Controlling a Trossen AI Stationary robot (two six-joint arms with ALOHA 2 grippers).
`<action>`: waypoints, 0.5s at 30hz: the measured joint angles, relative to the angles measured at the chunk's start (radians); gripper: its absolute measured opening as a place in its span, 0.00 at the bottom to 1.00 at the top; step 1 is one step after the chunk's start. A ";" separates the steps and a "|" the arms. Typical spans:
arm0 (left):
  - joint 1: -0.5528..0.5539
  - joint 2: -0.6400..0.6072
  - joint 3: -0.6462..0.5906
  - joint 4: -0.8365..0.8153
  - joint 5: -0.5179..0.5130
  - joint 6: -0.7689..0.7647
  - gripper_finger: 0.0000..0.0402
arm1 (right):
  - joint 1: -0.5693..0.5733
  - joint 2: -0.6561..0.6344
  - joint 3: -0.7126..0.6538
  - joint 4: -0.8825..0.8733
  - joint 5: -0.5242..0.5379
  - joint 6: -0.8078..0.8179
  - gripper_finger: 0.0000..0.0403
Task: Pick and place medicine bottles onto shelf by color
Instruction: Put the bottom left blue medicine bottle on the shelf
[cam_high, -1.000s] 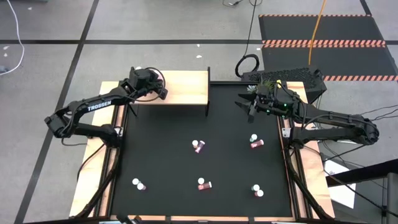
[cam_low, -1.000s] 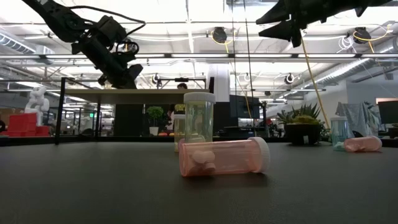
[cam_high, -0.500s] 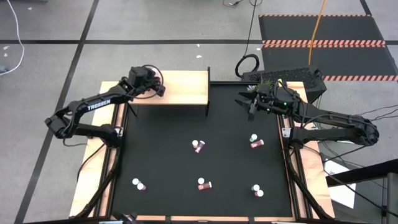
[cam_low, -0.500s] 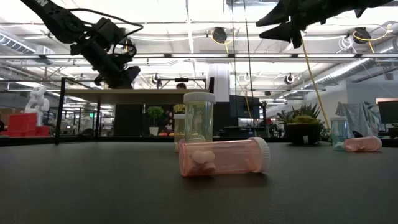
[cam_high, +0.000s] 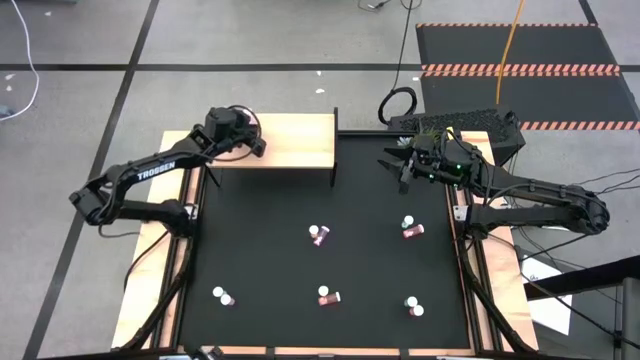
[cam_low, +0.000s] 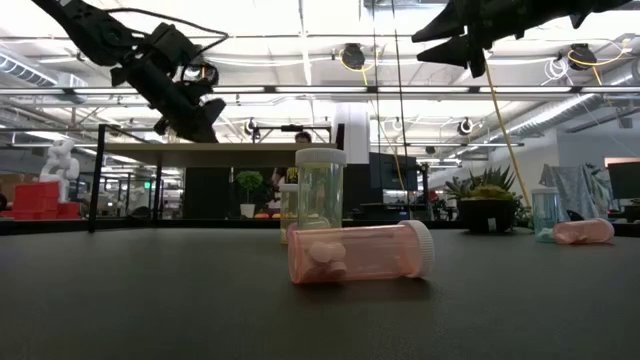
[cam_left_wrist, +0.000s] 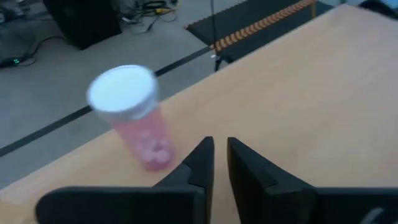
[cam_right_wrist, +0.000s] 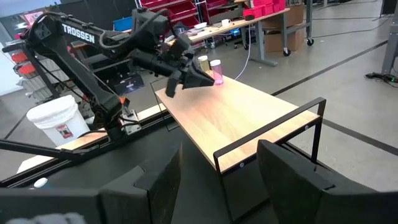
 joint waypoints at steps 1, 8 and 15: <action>-0.011 -0.016 0.000 -0.019 0.000 -0.006 0.16 | 0.000 0.000 0.000 0.000 -0.001 0.000 0.50; -0.153 -0.214 0.134 -0.438 0.001 -0.067 0.37 | 0.001 0.000 0.000 0.000 -0.027 0.042 0.50; -0.406 -0.285 0.401 -0.951 0.008 -0.147 0.45 | 0.003 0.004 0.000 0.006 -0.127 0.035 0.50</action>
